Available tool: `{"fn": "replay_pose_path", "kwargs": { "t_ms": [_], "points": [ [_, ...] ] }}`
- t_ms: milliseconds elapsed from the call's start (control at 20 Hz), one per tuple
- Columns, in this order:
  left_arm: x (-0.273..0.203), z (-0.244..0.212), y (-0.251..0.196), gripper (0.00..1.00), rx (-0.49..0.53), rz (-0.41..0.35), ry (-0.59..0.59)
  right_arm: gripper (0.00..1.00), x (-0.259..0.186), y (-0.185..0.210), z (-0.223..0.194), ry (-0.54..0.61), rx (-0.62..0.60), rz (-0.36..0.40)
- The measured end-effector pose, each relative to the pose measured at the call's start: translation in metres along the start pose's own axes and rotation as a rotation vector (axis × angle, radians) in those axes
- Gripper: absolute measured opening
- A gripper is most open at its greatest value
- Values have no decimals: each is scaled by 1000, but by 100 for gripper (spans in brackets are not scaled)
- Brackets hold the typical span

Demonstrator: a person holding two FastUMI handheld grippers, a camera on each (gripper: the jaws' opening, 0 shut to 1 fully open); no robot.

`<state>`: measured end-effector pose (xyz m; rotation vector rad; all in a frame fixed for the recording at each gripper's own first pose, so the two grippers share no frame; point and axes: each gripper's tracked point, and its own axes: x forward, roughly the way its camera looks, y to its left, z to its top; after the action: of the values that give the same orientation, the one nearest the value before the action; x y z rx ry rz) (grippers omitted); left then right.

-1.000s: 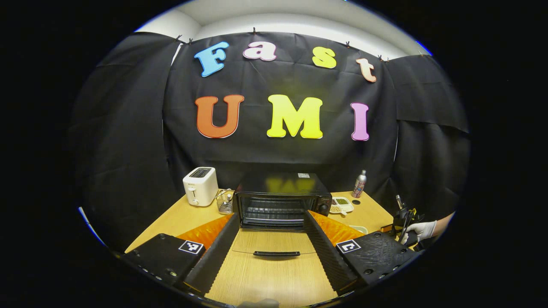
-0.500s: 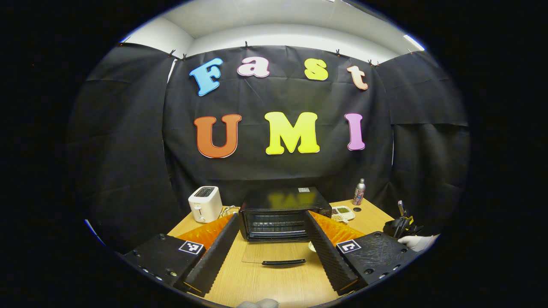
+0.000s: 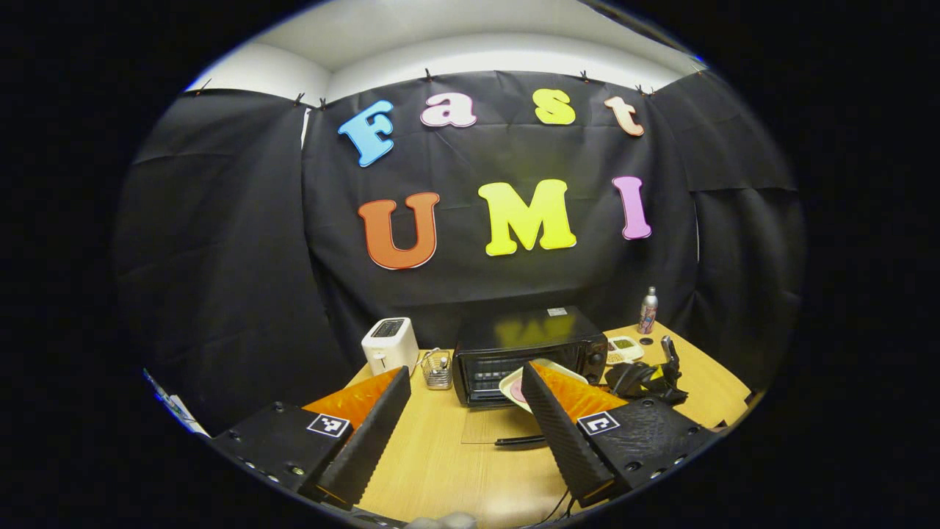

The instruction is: Open the electric oven with the left hand, put the food in, and close the electric oven.

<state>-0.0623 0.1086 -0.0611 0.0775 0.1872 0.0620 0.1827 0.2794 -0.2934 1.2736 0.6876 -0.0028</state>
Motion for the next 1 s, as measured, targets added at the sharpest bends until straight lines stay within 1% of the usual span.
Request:
{"fn": "replay_pose_path", "kwargs": {
  "t_ms": [50, 200, 300, 400, 450, 500, 550, 600, 650, 700, 750, 800, 850, 950, 1000],
  "points": [
    [3, -1, 3, 97, 4, 3, 5, 4, 12, 2, -2, -5, 13, -9],
    [9, -6, 10, 97, 0, 7, 16, 4, 44, 5, -5, -17, 67, -37],
    [15, -9, 17, 97, 7, 11, 27, 4, 60, 9, 3, -53, 73, -40],
    [20, -13, 22, 97, 15, 16, 34, 4, 71, 19, 12, -93, 44, -28],
    [22, -14, 26, 97, 16, 21, 41, 0, 76, 23, 18, -108, 27, -22],
    [24, -16, 29, 96, 12, 25, 43, 4, 81, 24, 23, -120, 17, -19],
    [25, -18, 31, 97, 8, 27, 47, 4, 86, 26, 29, -130, 13, -14],
    [28, -18, 33, 97, 5, 31, 54, 0, 89, 27, 33, -139, 7, -13],
    [30, -20, 35, 97, 1, 32, 56, 0, 95, 27, 39, -147, -3, -7],
    [32, -19, 37, 97, -1, 35, 57, 4, 99, 26, 38, -139, -10, -9],
    [34, -19, 39, 97, -3, 40, 58, 1, 102, 25, 40, -129, -8, -7],
    [35, -19, 41, 97, -7, 42, 59, 6, 103, 25, 40, -124, -11, -2],
    [36, -19, 40, 97, -13, 39, 59, 3, 104, 25, 40, -114, -30, 1],
    [39, -20, 38, 97, -24, 30, 62, 7, 97, 36, 41, -102, -58, 57],
    [39, -18, 38, 97, -26, 27, 58, 8, 95, 38, 42, -108, -79, 61]
  ]
}}
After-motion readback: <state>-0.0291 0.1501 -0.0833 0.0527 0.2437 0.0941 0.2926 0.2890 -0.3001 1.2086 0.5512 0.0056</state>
